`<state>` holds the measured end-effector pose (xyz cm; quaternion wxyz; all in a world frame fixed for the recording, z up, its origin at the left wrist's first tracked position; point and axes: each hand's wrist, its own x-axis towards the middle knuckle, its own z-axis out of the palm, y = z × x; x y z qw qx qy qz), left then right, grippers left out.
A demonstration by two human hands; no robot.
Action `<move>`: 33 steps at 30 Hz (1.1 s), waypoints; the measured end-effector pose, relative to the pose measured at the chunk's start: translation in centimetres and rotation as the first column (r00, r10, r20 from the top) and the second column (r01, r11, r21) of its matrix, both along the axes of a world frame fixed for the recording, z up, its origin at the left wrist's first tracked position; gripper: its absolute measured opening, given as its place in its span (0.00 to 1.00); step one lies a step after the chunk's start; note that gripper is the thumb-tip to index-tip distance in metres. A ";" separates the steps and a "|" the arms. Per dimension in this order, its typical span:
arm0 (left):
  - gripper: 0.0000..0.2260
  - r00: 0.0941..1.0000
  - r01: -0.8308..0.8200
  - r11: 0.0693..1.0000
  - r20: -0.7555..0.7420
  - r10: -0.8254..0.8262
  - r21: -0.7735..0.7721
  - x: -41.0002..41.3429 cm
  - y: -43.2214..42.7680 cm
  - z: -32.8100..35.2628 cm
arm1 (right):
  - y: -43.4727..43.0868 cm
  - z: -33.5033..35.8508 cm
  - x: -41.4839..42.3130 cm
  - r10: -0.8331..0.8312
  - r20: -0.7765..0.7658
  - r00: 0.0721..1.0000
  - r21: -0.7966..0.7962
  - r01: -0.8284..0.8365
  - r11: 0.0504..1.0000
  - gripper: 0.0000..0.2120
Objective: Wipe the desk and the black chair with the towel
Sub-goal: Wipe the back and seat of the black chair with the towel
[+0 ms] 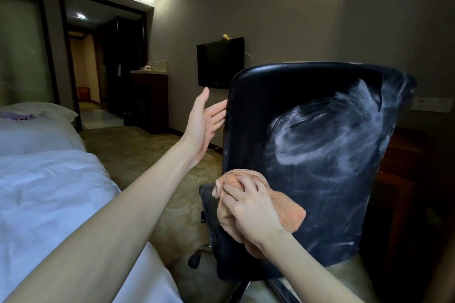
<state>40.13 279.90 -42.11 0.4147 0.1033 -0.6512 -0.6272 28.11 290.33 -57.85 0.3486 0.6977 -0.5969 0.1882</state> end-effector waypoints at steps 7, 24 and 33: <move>0.32 0.996 -0.089 0.996 -0.026 0.090 0.023 -0.6 -0.1 -0.2 | 3.4 14.3 1.3 0.001 -0.167 0.986 -0.487 -0.083 0.869 0.17; 0.42 0.979 -0.149 0.988 -0.137 0.152 0.033 -0.4 -1.8 -0.2 | -2.8 0.8 -0.8 -0.094 -0.144 0.985 -0.214 0.062 0.975 0.12; 0.22 0.951 -0.302 0.953 -0.079 0.299 -0.032 -0.9 -2.0 -2.4 | -2.1 -1.4 -0.5 0.114 0.030 0.993 0.253 -0.118 0.960 0.21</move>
